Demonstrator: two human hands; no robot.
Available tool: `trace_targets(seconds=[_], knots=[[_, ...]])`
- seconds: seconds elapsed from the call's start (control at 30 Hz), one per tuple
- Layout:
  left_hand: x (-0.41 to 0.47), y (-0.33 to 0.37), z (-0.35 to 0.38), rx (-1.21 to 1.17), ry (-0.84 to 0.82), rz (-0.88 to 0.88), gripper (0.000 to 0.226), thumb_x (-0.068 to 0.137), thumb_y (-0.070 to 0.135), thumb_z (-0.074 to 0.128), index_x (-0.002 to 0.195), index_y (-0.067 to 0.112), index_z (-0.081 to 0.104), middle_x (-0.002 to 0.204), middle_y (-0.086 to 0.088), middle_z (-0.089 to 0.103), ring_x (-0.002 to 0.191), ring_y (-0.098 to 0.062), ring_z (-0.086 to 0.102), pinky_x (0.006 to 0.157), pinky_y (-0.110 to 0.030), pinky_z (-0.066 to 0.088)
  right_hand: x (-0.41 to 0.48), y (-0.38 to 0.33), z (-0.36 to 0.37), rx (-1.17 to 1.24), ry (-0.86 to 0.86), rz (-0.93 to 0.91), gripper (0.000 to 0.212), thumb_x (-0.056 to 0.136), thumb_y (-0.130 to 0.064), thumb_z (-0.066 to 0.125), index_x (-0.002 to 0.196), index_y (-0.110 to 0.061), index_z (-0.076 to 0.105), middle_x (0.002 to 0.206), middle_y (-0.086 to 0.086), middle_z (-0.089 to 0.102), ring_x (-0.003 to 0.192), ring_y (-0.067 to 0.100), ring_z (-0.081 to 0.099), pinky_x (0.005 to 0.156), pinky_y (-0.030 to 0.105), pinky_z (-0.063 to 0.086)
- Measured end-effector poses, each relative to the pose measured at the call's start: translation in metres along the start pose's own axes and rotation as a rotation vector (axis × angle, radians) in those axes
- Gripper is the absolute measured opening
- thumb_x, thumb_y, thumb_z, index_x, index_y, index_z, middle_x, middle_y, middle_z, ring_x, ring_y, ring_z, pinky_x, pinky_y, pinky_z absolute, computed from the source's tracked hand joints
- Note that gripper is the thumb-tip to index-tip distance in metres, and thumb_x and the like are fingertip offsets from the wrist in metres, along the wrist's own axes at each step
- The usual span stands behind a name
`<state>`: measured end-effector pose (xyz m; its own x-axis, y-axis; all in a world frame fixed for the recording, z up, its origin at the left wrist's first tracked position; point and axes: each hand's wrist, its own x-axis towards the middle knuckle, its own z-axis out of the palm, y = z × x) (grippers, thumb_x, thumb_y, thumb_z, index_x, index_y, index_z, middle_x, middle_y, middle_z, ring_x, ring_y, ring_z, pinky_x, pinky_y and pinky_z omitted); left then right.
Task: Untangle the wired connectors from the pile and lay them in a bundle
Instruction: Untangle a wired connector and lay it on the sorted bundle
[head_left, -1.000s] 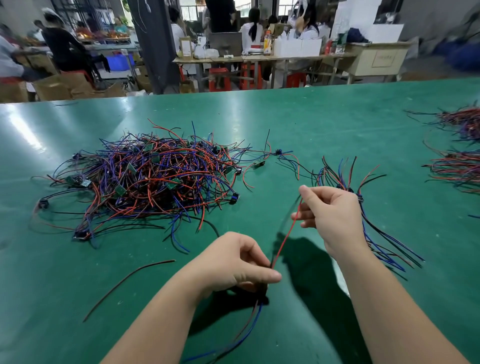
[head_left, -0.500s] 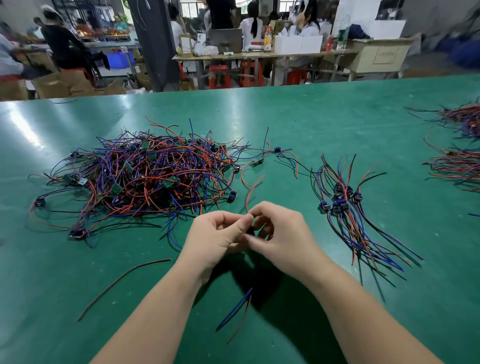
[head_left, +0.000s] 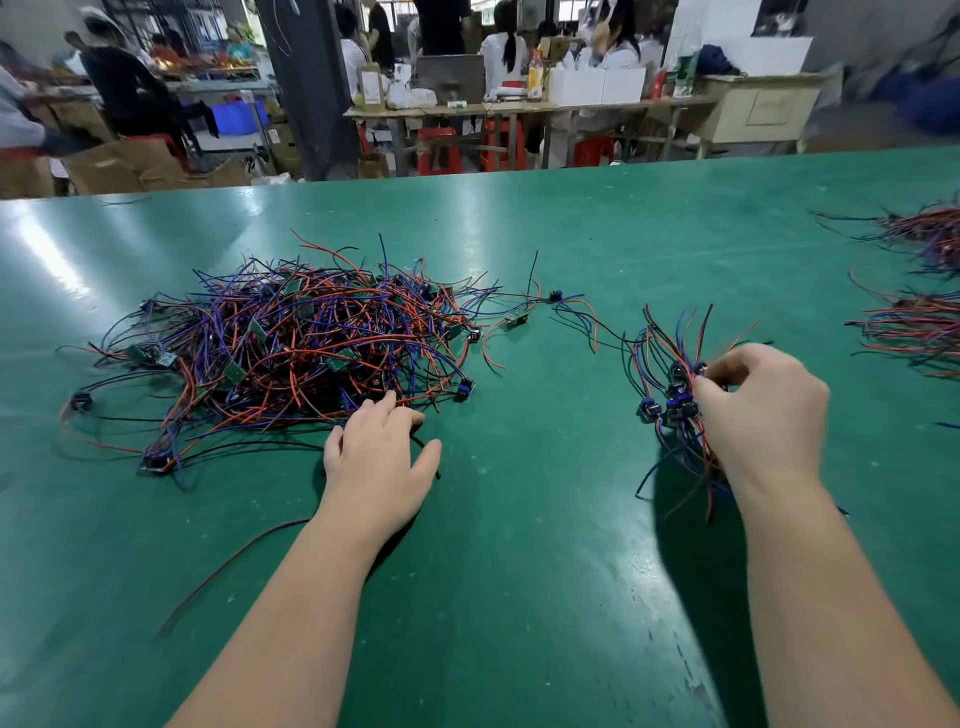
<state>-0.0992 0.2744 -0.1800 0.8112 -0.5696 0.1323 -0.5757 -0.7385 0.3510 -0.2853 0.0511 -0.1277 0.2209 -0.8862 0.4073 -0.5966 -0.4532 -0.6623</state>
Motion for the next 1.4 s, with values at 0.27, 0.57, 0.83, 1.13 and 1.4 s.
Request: trace_targets(seconds=[0.27, 0.57, 0.83, 1.13, 1.4], knots=[[0.002, 0.0, 0.002, 0.038, -0.048, -0.031, 0.035, 0.094, 0.05, 0.04, 0.126, 0.036, 0.045, 0.16, 0.009, 0.012, 0.147, -0.018, 0.005, 0.113, -0.053, -0.001, 0.006, 0.015, -0.006, -0.218, -0.167, 0.247, 0.009, 0.076, -0.02, 0.068, 0.084, -0.023, 0.072, 0.087, 0.009, 0.066, 0.095, 0.033, 0.057, 0.086, 0.038, 0.039], [-0.003, 0.009, -0.01, 0.029, 0.195, 0.046, 0.009, 0.092, 0.031, 0.055, 0.092, 0.034, 0.064, 0.098, 0.014, 0.065, 0.104, -0.01, 0.056, 0.104, -0.042, 0.015, 0.001, 0.007, 0.001, -0.382, -0.26, 0.124, 0.018, 0.086, -0.024, 0.059, 0.096, -0.02, 0.073, 0.103, 0.015, 0.063, 0.101, 0.036, 0.052, 0.081, 0.037, 0.031], [-0.016, 0.034, -0.021, -0.858, 0.218, 0.105, 0.018, 0.079, 0.011, 0.075, 0.074, 0.028, 0.072, 0.066, 0.012, 0.069, 0.055, -0.005, 0.058, 0.057, -0.015, 0.045, -0.042, -0.045, 0.016, 0.629, -0.766, 0.283, 0.027, 0.096, -0.03, 0.051, 0.086, -0.012, 0.068, 0.085, 0.008, 0.074, 0.06, 0.013, 0.062, 0.055, 0.024, 0.038], [-0.033, 0.054, -0.026, -1.158, -0.244, 0.215, 0.022, 0.076, -0.001, 0.075, 0.069, 0.02, 0.073, 0.066, 0.005, 0.07, 0.054, -0.01, 0.061, 0.057, -0.015, 0.047, -0.038, -0.055, 0.007, 1.298, -0.798, 0.591, 0.02, 0.092, -0.025, 0.053, 0.095, -0.009, 0.066, 0.074, 0.005, 0.071, 0.053, 0.007, 0.061, 0.045, 0.014, 0.044], [-0.036, 0.05, -0.028, -1.081, -0.502, 0.247, 0.017, 0.071, 0.007, 0.082, 0.07, 0.022, 0.073, 0.075, -0.006, 0.073, 0.068, -0.02, 0.06, 0.068, -0.027, 0.046, -0.038, -0.053, 0.008, 1.286, -0.788, 0.515, 0.026, 0.06, -0.007, 0.067, 0.085, -0.011, 0.065, 0.075, 0.007, 0.073, 0.059, 0.011, 0.067, 0.051, 0.017, 0.05]])
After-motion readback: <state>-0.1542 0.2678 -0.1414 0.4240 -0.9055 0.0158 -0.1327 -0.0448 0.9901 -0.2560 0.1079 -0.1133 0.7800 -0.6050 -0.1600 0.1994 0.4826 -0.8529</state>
